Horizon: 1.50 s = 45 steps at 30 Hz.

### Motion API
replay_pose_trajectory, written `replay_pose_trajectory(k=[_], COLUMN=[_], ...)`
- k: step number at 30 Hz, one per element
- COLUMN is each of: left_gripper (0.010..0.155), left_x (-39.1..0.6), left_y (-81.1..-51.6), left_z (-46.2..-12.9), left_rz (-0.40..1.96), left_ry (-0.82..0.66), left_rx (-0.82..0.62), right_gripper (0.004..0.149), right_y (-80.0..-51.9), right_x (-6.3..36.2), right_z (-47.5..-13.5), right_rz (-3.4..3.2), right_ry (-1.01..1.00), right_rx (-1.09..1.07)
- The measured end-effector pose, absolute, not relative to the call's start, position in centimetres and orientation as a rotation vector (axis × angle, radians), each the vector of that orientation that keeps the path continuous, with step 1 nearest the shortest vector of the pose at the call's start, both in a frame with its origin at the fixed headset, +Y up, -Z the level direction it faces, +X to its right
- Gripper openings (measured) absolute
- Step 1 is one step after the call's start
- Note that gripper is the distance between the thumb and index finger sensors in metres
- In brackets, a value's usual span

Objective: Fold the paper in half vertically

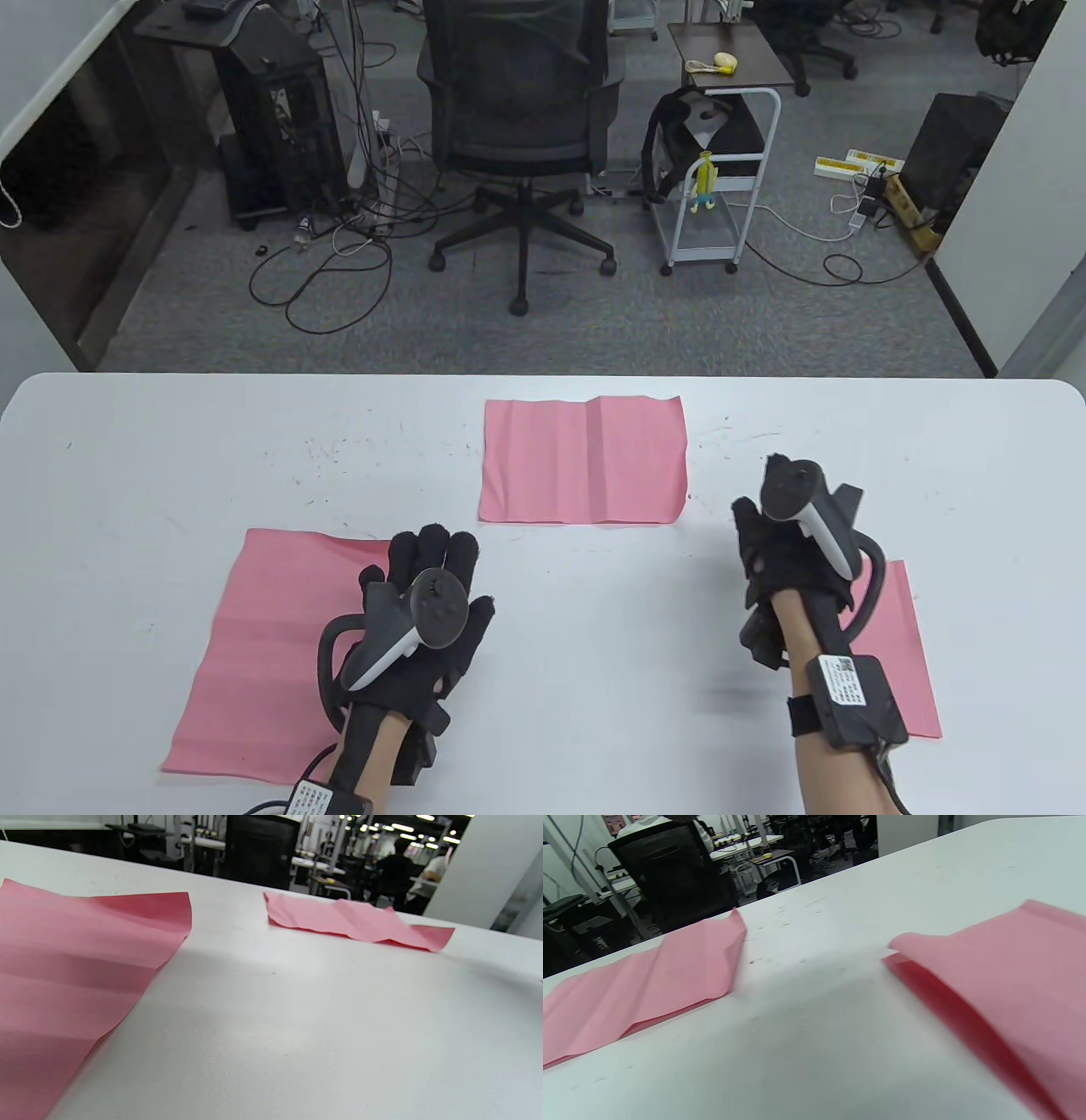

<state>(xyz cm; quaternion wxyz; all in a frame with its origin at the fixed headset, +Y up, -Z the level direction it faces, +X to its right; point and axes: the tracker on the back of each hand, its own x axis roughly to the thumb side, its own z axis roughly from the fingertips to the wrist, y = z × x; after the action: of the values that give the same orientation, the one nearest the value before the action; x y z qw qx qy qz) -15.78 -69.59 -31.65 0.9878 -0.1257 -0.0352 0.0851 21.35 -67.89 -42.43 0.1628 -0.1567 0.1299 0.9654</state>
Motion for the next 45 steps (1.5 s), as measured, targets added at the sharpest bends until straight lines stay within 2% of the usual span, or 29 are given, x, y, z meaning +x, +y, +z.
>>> replay_pose_trajectory(k=[4,10,16,23,32,45], left_gripper=[0.077,0.077,0.077,0.077,0.077,0.077], left_x=[-16.0,-16.7,-17.5,-17.7,-17.1,-16.1], left_y=[-69.6,-69.5,-69.8,-70.2,-70.1,-70.2], left_z=[-31.7,-31.9,-32.3,-32.6,-32.3,-32.0], left_rz=[0.174,0.182,0.194,0.191,0.179,0.194], left_ry=[-0.064,-0.047,-0.021,-0.012,-0.035,-0.092], left_rx=[-0.253,-0.253,-0.266,-0.283,-0.275,-0.292], right_gripper=[0.072,0.069,0.066,0.066,0.065,0.063], right_y=[-69.1,-72.3,-76.5,-80.4,-80.8,-81.3], right_x=[16.1,10.6,8.9,9.6,9.7,9.8], right_z=[-45.4,-49.3,-52.2,-53.4,-52.1,-43.8], right_rz=[2.782,2.777,2.731,2.707,2.702,2.709], right_ry=[0.435,0.565,0.728,0.907,0.867,0.897], right_rx=[-0.323,-0.22,-0.248,-0.294,-0.247,-0.188])
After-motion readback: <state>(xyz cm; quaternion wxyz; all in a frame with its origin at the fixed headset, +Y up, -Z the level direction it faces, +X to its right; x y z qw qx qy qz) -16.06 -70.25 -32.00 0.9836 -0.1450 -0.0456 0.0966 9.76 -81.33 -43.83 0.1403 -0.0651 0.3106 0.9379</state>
